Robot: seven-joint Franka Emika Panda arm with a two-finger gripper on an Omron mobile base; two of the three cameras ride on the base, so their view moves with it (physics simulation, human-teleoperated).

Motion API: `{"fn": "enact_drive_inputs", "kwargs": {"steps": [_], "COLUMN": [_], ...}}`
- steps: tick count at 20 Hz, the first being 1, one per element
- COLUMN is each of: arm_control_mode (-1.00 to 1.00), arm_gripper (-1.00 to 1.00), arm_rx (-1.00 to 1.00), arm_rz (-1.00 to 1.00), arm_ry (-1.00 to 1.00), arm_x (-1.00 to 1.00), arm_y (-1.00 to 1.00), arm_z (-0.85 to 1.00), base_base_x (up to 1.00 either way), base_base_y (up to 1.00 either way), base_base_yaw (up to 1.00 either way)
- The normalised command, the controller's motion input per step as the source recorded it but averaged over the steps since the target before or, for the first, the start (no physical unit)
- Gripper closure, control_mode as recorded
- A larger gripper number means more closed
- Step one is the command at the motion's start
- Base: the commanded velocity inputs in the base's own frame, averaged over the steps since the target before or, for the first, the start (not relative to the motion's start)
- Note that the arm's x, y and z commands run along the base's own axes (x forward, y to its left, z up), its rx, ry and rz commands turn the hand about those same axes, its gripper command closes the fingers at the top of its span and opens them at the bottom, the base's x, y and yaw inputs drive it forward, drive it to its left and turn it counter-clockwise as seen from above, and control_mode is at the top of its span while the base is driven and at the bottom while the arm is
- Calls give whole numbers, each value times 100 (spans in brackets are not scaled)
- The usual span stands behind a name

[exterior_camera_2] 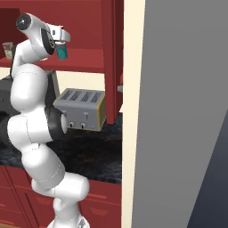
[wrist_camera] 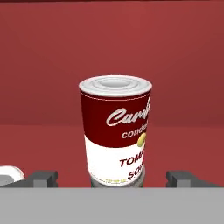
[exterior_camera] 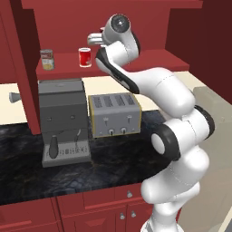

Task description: Stack two cans on top of the other two cans in the cabinet.

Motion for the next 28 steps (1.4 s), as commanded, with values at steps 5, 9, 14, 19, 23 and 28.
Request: {"fn": "enact_drive_inputs", "kwargs": {"steps": [5, 9, 14, 19, 23, 28], "arm_control_mode": [-100, -100, -100, -100, -100, -100], "arm_gripper": [-100, -100, -100, -100, -100, -100], "arm_rx": [0, 0, 0, 0, 3, 5], "arm_rz": [0, 0, 2, 14, 27, 28], "arm_ry": [-1, 0, 3, 12, 10, 9], "arm_x": [-44, -51, -47, -35, -32, -26], "arm_y": [0, 1, 10, 13, 17, 17], "arm_z": [-2, 0, 0, 0, 0, -2], "base_base_x": [0, 0, 0, 0, 0, 0], "base_base_y": [0, 0, 0, 0, 0, 0], "base_base_yaw": [0, 0, 0, 0, 0, 0]}}
